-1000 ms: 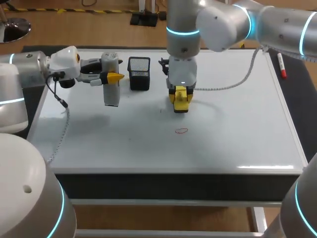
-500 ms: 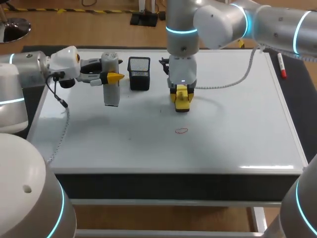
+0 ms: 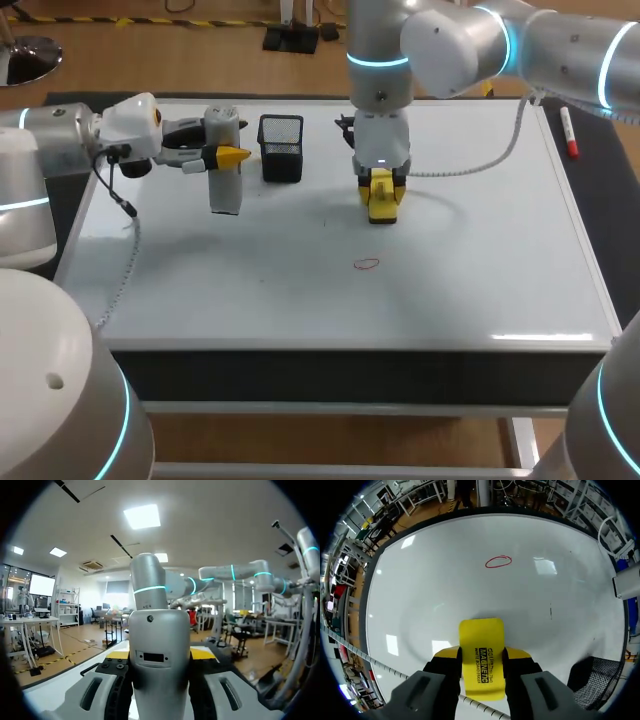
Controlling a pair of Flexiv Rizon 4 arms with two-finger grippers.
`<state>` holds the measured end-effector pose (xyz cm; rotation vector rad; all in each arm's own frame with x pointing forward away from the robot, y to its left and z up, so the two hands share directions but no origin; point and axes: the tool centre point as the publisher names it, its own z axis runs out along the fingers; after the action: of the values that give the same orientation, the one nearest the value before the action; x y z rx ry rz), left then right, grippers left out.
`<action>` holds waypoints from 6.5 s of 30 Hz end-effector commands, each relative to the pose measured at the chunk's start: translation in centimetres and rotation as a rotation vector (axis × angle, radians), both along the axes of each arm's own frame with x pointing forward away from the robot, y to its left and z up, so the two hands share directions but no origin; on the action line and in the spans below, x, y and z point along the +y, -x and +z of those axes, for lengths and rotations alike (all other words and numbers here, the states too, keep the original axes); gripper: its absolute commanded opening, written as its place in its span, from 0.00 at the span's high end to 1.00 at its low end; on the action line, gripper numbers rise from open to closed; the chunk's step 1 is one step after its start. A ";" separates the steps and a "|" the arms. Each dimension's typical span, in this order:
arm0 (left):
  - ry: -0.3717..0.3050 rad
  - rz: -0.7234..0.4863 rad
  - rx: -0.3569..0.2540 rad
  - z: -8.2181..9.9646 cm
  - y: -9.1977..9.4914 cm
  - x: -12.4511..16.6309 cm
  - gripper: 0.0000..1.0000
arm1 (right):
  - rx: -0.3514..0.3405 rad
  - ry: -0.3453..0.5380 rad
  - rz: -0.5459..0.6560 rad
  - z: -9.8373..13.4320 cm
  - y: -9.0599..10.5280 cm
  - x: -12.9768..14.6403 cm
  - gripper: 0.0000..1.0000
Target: Pick up the inspection probe, press it on each red-marked spot on the whiteboard one by one, put down the probe, pick up the eraser, and wipe off all the red marks.
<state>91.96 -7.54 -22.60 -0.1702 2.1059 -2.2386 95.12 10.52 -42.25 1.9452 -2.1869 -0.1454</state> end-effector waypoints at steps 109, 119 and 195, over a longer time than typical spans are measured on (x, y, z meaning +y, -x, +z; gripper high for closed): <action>0.000 0.000 0.000 0.1 -0.1 0.0 1.00 | -0.105 0.004 -0.287 5.6 -6.2 -14.2 1.00; 0.000 0.000 0.000 0.1 -0.1 0.0 1.00 | -0.105 0.004 -0.287 5.6 -6.2 -14.2 1.00; 0.090 -0.239 -0.069 -4.8 9.9 -23.0 1.00 | -0.105 0.004 -0.287 5.6 -6.2 -14.2 1.00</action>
<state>81.95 -30.42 -27.26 0.1560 2.0939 -2.4246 101.27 -3.62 -36.79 1.6592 -2.5261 -0.0880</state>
